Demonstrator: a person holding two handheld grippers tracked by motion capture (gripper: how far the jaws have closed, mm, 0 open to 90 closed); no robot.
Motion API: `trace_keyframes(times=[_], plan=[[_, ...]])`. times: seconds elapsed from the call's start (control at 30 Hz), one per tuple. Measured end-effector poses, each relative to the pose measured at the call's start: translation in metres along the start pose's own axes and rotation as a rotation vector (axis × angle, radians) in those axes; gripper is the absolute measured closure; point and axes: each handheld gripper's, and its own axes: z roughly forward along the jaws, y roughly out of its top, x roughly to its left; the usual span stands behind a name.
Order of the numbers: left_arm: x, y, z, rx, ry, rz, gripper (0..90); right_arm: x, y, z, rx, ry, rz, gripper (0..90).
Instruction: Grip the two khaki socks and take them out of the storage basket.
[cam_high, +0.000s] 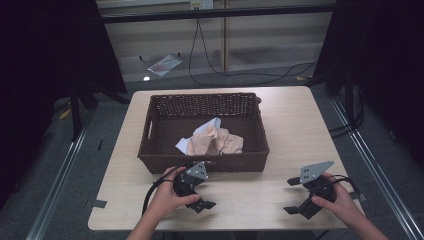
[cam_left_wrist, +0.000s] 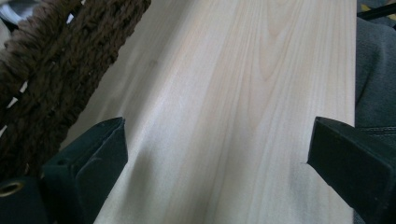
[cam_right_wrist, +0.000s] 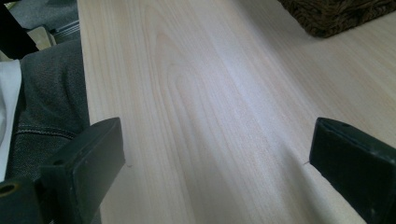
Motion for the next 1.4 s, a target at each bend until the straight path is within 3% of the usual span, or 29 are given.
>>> trace_keyframes(times=[0.17,0.57,0.87,0.97,1.4], plan=[[0.001,0.001,-0.003,0.009,0.001,-0.009,4.6,-0.001,0.0,0.0,-0.002,0.003,-0.004,3.0],[0.005,0.013,-0.019,0.031,-0.054,-0.027,5.5,0.0,0.0,0.001,-0.007,0.011,-0.001,2.9],[0.005,0.022,-0.024,0.099,-0.074,-0.04,5.4,0.001,-0.001,-0.001,-0.004,0.005,0.004,3.0],[0.005,0.024,-0.027,0.101,-0.076,-0.046,5.6,0.001,-0.001,0.0,-0.005,0.006,0.003,3.0],[0.009,0.059,-0.056,0.144,-0.102,-0.047,7.4,0.001,-0.001,0.0,-0.001,0.013,0.005,3.0]])
